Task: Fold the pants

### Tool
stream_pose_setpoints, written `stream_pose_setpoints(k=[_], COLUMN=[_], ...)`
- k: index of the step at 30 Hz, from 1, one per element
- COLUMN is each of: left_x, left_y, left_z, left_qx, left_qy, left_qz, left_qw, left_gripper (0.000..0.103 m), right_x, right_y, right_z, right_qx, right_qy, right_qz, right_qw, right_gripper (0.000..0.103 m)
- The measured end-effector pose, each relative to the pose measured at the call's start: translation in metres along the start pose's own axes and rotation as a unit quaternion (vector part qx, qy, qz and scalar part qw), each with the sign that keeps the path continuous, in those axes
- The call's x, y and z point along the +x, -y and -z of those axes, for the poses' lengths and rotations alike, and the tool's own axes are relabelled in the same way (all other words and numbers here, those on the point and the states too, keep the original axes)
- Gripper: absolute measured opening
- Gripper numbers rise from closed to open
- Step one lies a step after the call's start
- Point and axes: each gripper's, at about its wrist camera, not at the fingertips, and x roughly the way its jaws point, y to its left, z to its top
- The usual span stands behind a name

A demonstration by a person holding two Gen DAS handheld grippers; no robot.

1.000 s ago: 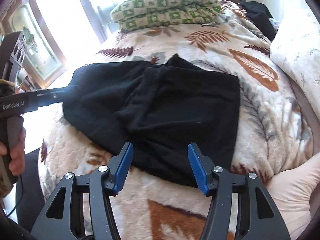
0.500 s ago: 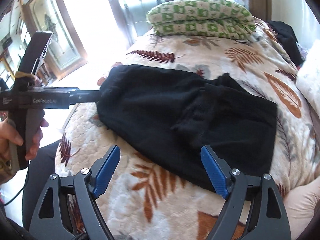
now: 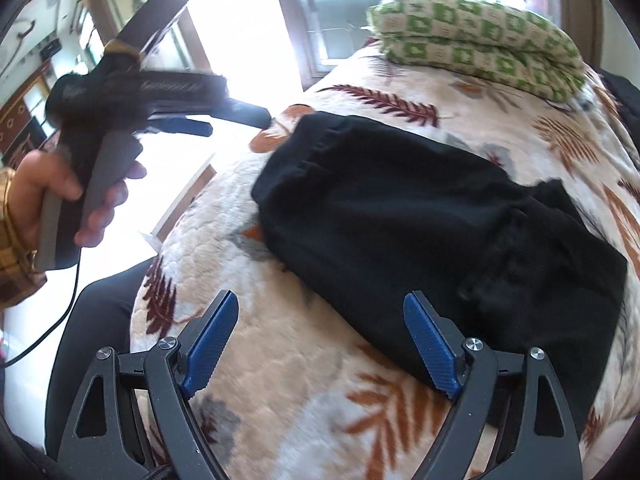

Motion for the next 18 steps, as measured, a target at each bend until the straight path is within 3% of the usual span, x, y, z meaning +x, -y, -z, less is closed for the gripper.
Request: stream_pose_setpoints(k=[13, 18], left_x=[0.046, 0.063], left_y=[0.018, 0.021], left_z=[-0.021, -0.025], left_qx=[0.035, 0.043], left_qy=[-0.046, -0.067], left_qz=[0.028, 0.044], left_qw=[0.998, 0.9959], left_gripper=[0.102, 0.094], right_x=[0.036, 0.043], right_y=[-0.024, -0.022], right_z=[-0.013, -0.012], right_qx=[-0.042, -0.049], right_qy=[-0.015, -0.022], right_qz=[0.008, 0.012], right_qw=[0.999, 0.998], right_gripper=[0.085, 0.084])
